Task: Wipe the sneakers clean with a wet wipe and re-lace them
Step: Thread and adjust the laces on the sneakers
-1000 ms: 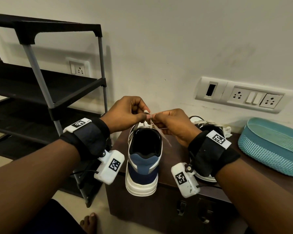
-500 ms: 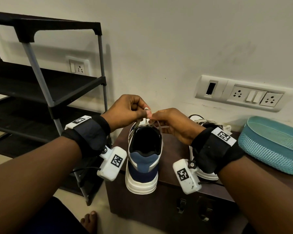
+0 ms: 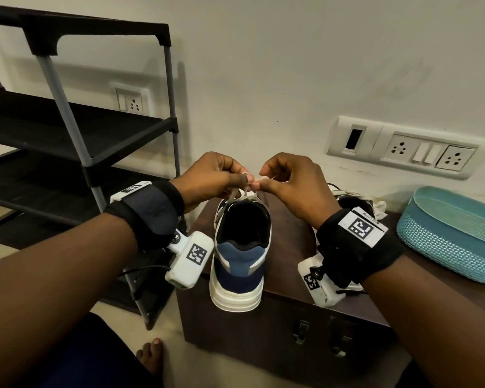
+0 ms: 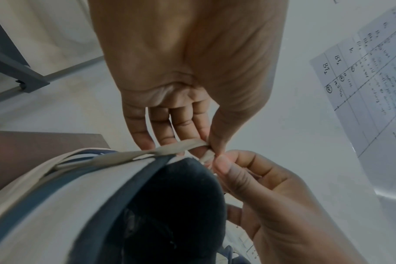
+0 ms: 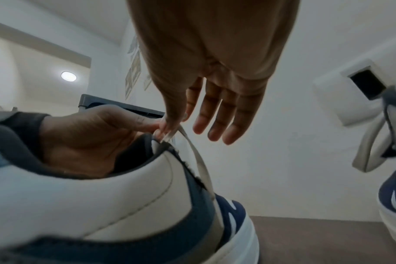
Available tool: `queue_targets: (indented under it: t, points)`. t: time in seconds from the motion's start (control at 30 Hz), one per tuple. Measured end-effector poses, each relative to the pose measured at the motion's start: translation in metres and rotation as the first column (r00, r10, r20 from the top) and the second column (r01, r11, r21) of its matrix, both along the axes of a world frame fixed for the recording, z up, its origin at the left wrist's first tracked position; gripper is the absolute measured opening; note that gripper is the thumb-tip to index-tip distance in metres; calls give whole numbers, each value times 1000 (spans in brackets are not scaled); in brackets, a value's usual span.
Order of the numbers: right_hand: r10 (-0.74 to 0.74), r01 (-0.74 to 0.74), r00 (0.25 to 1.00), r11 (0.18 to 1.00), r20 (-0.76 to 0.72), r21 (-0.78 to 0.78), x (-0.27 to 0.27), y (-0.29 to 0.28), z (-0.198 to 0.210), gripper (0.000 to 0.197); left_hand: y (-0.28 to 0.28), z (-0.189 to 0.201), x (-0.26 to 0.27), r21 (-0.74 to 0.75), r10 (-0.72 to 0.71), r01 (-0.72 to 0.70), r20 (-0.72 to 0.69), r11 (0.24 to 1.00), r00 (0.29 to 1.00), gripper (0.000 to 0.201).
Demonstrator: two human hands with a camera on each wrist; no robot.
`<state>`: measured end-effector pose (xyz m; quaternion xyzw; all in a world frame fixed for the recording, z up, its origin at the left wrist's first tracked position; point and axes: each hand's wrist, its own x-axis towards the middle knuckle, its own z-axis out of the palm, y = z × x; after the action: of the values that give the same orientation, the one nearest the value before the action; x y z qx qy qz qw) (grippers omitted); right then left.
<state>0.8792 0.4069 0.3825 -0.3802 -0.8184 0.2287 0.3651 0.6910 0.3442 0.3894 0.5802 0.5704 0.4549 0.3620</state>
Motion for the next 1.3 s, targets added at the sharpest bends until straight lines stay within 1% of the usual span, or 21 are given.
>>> queue_targets:
  t: [0.07,0.17,0.27,0.37,0.47,0.67,0.83,1.0,1.1,1.17,1.23,1.27,1.3]
  points:
    - [2,-5,998,998,62,62,1,-1,0,16,-1,1,0,-11,-1,1,0,1000,1000,16]
    - [-34,12,984,992,175,125,3,-2,2,18,0,2,0,-53,8,-7,8,999,1000,23]
    - [-57,7,957,985,284,175,9,-5,5,24,0,3,-2,-122,26,-17,70,992,997,17]
    - [-64,-3,912,987,404,162,17,-8,3,28,0,1,-10,-165,68,-54,81,985,994,18]
    - [-76,22,874,993,481,117,29,-9,2,36,-4,0,-20,-202,108,-91,74,975,991,19]
    - [-88,23,792,993,604,115,40,-14,-2,40,-14,-4,-32,-281,118,-115,-8,953,993,17]
    - [-109,33,778,991,619,133,42,-16,-1,41,-17,-3,-31,-295,151,-151,-23,943,988,19]
    - [-132,48,779,987,613,151,43,-17,-1,41,-20,-3,-32,-304,146,-153,-47,940,988,22]
    - [-131,51,778,988,615,146,42,-17,-3,43,-23,-5,-34,-329,110,-114,-30,938,994,22]
    - [-121,41,780,989,614,142,44,-20,-5,43,-25,-6,-33,-358,79,-69,14,931,997,19]
    - [-133,51,806,986,577,156,49,-26,-1,43,-30,-7,-34,-391,46,-18,61,920,997,15]
    - [-147,72,834,985,531,159,53,-28,4,43,-33,-7,-35,-411,32,-1,70,912,997,19]
    - [-173,108,865,981,471,161,60,-27,10,43,-36,-7,-36,-434,22,7,63,901,998,31]
